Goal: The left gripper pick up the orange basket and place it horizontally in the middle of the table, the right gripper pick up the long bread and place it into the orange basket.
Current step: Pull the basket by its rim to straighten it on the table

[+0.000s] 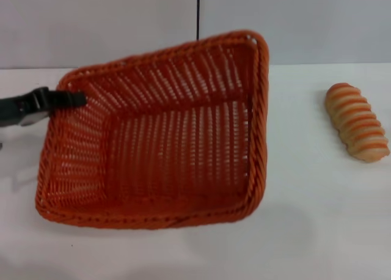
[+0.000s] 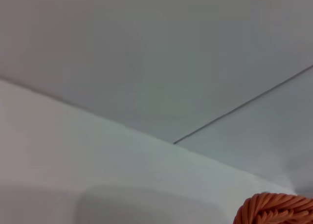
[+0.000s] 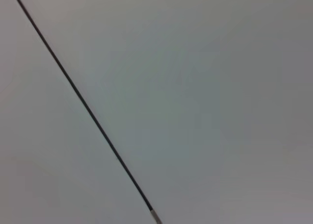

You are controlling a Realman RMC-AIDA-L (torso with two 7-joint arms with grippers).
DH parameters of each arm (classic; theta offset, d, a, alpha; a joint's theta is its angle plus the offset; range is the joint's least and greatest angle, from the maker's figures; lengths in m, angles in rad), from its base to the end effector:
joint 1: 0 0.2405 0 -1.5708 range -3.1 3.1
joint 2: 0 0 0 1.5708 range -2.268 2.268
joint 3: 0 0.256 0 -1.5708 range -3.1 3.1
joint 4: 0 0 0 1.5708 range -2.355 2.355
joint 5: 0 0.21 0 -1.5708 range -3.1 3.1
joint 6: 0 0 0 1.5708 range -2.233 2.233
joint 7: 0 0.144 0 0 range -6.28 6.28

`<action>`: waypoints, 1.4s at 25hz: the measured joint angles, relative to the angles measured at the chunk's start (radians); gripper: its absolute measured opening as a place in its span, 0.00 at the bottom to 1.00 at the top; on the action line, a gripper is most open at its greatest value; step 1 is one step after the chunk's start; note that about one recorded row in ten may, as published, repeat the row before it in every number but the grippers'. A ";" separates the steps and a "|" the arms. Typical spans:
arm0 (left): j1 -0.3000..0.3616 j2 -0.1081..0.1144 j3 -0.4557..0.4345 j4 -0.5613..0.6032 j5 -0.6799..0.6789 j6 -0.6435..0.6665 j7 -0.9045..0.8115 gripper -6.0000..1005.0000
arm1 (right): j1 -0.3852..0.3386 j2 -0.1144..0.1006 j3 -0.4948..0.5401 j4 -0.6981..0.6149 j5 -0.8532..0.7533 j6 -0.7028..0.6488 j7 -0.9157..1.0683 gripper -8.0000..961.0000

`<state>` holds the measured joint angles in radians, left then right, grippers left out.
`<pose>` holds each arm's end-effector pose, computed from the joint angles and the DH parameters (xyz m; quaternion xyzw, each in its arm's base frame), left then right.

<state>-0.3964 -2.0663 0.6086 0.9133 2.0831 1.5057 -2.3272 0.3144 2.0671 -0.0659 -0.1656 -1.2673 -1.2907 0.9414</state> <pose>-0.3089 0.3216 0.0598 -0.7349 -0.6079 -0.2552 0.1592 0.4051 0.2760 0.0688 -0.5156 0.4124 0.4572 0.5958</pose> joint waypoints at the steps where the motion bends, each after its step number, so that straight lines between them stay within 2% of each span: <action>1: 0.000 0.000 0.000 0.000 0.000 0.000 0.000 0.17 | 0.002 0.000 0.000 -0.001 -0.003 0.002 0.000 0.69; 4: 0.010 0.004 0.031 -0.061 0.002 -0.044 0.022 0.17 | 0.008 -0.001 -0.001 -0.008 -0.008 0.004 0.000 0.69; 15: 0.029 0.004 0.035 -0.074 0.003 -0.041 0.042 0.17 | 0.010 -0.001 -0.008 -0.012 -0.009 0.007 -0.001 0.69; 31: 0.031 0.012 0.045 -0.060 0.007 0.008 0.035 0.54 | 0.012 -0.002 -0.008 -0.012 -0.009 0.007 -0.001 0.70; 33: 0.031 0.012 0.045 -0.060 0.007 0.008 0.035 0.55 | 0.013 -0.002 -0.009 -0.012 -0.009 0.007 -0.001 0.70; 34: 0.025 0.022 0.045 -0.046 0.009 0.018 0.053 0.56 | 0.013 -0.002 -0.009 -0.012 -0.009 0.007 -0.001 0.70; 35: 0.025 0.022 0.045 -0.046 0.009 0.018 0.053 0.56 | 0.013 -0.002 -0.009 -0.012 -0.009 0.007 -0.001 0.70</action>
<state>-0.3717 -2.0447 0.6537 0.8675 2.0925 1.5240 -2.2744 0.3274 2.0647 -0.0746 -0.1779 -1.2763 -1.2833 0.9402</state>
